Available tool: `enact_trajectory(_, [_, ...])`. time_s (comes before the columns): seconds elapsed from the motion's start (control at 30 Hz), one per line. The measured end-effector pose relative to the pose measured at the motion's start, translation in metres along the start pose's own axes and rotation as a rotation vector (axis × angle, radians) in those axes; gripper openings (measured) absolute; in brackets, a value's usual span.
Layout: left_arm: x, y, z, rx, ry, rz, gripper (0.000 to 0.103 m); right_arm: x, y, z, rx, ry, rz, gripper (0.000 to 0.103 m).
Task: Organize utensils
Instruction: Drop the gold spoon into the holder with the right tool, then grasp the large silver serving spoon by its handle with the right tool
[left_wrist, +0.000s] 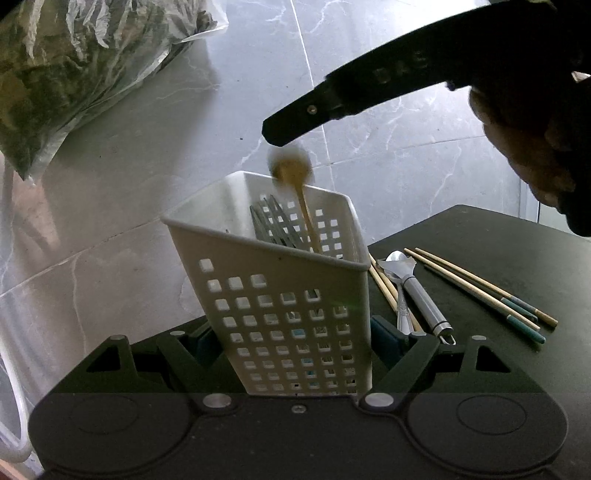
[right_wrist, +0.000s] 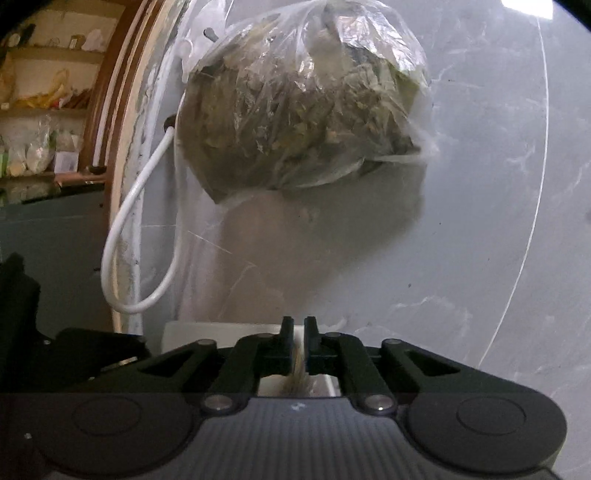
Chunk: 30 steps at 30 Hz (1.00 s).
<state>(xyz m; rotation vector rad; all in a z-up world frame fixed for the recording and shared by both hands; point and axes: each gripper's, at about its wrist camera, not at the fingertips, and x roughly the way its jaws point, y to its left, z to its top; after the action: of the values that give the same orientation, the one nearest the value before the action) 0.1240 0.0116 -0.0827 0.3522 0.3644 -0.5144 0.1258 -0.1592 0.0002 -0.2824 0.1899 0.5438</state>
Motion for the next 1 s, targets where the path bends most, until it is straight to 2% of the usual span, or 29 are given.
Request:
enact_trajectory(0.07, [0.0,0.0,0.0,0.001,0.0,0.001,0.083,-0.008,-0.007,-0.001,0.04,-0.005,-0.004,0.037])
enact_trajectory(0.13, [0.0,-0.001,0.0,-0.001,0.001,0.004,0.083,-0.018,-0.02,-0.004,0.1,-0.005,0.0,0.047])
enact_trajectory(0.23, [0.0,-0.001,0.001,-0.002,0.004,0.007,0.083,-0.022,-0.045,-0.012,0.181,0.05,-0.043,0.048])
enact_trajectory(0.33, [0.0,-0.002,0.001,-0.002,0.004,0.008,0.083,-0.021,-0.08,-0.035,0.344,0.148,-0.125,0.048])
enact_trajectory(0.4, [0.0,-0.003,0.001,-0.002,0.007,0.011,0.083,-0.009,-0.099,-0.057,0.454,0.288,-0.202,0.044])
enact_trajectory(0.43, [0.0,-0.003,0.001,-0.004,0.007,0.011,0.083,-0.002,-0.106,-0.067,0.491,0.344,-0.223,0.039])
enact_trajectory(0.47, [0.0,-0.003,0.002,-0.004,0.007,0.012,0.083,0.006,-0.11,-0.077,0.529,0.4,-0.231,0.035])
enact_trajectory(0.53, [0.001,-0.002,0.002,-0.005,0.009,0.012,0.083,0.024,-0.113,-0.092,0.567,0.496,-0.236,0.033])
enact_trajectory(0.7, [0.002,0.0,0.001,-0.008,0.008,0.004,0.083,0.06,-0.111,-0.107,0.625,0.632,-0.237,0.032])
enact_trajectory(0.8, [0.002,0.002,0.001,-0.013,0.007,-0.002,0.083,0.071,-0.111,-0.108,0.643,0.667,-0.251,0.033])
enact_trajectory(0.87, [0.003,0.004,0.0,-0.016,0.006,-0.006,0.083,0.076,-0.107,-0.107,0.642,0.697,-0.281,0.027])
enact_trajectory(1.0, [0.003,0.006,-0.001,-0.022,0.004,-0.014,0.082,0.084,-0.1,-0.108,0.618,0.758,-0.334,0.023])
